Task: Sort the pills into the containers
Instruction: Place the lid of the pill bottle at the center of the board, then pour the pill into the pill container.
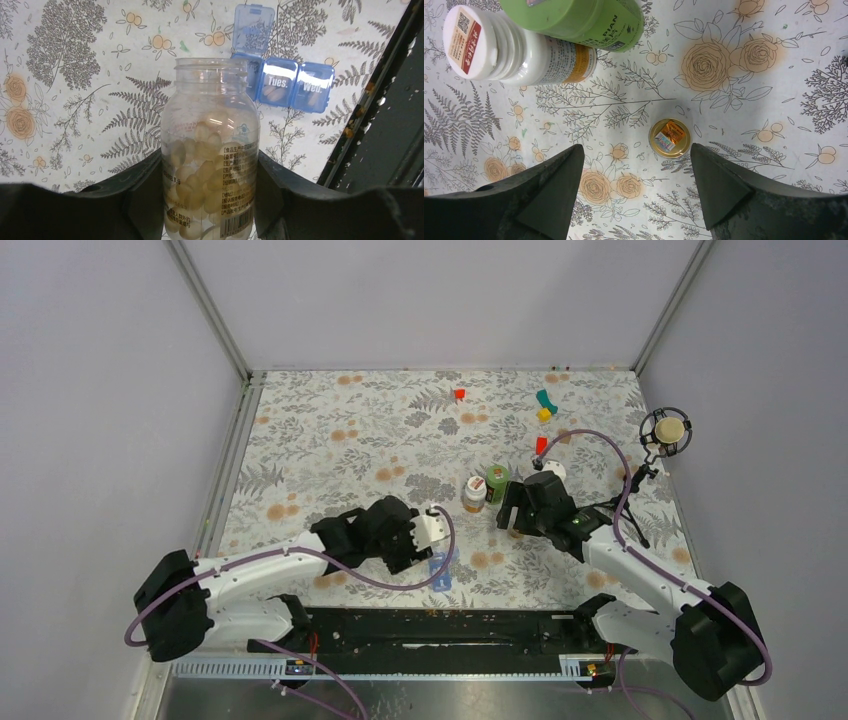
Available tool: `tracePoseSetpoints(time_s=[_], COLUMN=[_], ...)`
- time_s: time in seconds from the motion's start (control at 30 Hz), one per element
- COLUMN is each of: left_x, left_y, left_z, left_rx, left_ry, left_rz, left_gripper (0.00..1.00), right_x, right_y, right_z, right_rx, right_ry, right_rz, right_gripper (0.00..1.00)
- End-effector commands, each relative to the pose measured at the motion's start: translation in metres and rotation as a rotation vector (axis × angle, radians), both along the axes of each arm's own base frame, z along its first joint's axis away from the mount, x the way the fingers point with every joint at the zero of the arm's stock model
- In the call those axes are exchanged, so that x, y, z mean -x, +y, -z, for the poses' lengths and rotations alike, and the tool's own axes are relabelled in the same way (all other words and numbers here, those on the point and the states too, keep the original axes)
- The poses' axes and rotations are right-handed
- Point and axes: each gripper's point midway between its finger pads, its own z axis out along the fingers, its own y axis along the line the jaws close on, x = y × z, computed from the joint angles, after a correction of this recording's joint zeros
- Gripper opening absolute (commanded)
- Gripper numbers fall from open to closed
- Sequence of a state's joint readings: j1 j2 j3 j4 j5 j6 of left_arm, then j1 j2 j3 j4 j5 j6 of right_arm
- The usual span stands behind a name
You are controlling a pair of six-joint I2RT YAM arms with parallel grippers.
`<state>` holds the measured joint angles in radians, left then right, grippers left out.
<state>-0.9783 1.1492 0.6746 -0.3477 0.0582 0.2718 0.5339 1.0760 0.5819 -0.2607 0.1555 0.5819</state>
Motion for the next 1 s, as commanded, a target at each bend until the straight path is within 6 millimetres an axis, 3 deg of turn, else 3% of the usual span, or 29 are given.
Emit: tracePoseSetpoints(time_s=[0.0,0.23,0.4,0.97], left_x=[-0.010,-0.009,-0.007,-0.002], left_y=[-0.003,0.000,0.000,-0.009], left_z=[-0.011,-0.002,0.008,0.019], left_rx=[-0.063,-0.124,-0.205,-0.339], left_ry=[-0.061,-0.053,-0.037,-0.004], left_rz=[0.031,0.046,0.060,0.102], left_gripper=[0.00,0.00,0.00,0.00], right_x=[0.000,0.000,0.001,0.004], right_y=[0.000,0.001,0.000,-0.003], right_z=[-0.006,-0.009,-0.010,-0.001], right_rx=[-0.007,-0.016,-0.015,-0.004], right_ry=[-0.009,-0.019,-0.027,-0.002], right_rz=[0.003,-0.002,-0.008,0.010], right_gripper=[0.86,0.87,0.96,0.95])
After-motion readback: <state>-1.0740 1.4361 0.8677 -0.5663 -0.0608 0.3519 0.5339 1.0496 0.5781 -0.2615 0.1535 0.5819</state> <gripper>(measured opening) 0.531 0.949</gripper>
